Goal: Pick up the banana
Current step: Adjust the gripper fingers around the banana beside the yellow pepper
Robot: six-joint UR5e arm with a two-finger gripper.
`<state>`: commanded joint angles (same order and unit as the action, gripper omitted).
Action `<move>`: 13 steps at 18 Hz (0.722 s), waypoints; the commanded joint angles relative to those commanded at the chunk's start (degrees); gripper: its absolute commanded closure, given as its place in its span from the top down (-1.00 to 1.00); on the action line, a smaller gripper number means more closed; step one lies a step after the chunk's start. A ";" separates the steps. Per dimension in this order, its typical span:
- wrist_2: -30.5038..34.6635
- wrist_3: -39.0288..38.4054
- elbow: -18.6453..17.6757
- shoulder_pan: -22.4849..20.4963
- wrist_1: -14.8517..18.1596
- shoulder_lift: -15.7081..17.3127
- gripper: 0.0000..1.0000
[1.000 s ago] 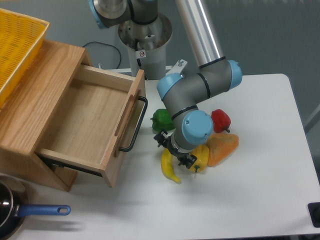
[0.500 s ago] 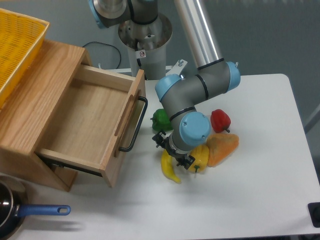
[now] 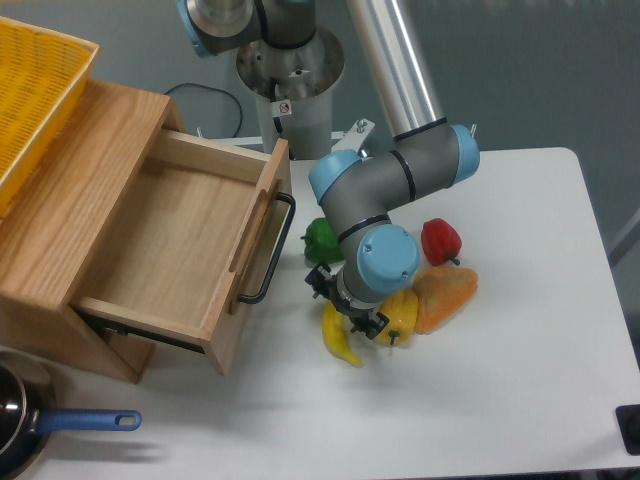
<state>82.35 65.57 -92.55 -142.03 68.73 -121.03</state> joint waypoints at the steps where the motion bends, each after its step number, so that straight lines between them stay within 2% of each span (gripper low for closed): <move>1: 0.00 0.00 0.00 0.00 0.00 0.00 0.58; 5: 0.00 0.09 0.00 0.00 -0.26 -0.35 0.55; 13: 0.70 0.17 0.17 -0.18 -0.26 -0.09 0.24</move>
<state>83.06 65.74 -92.37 -142.21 68.47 -121.11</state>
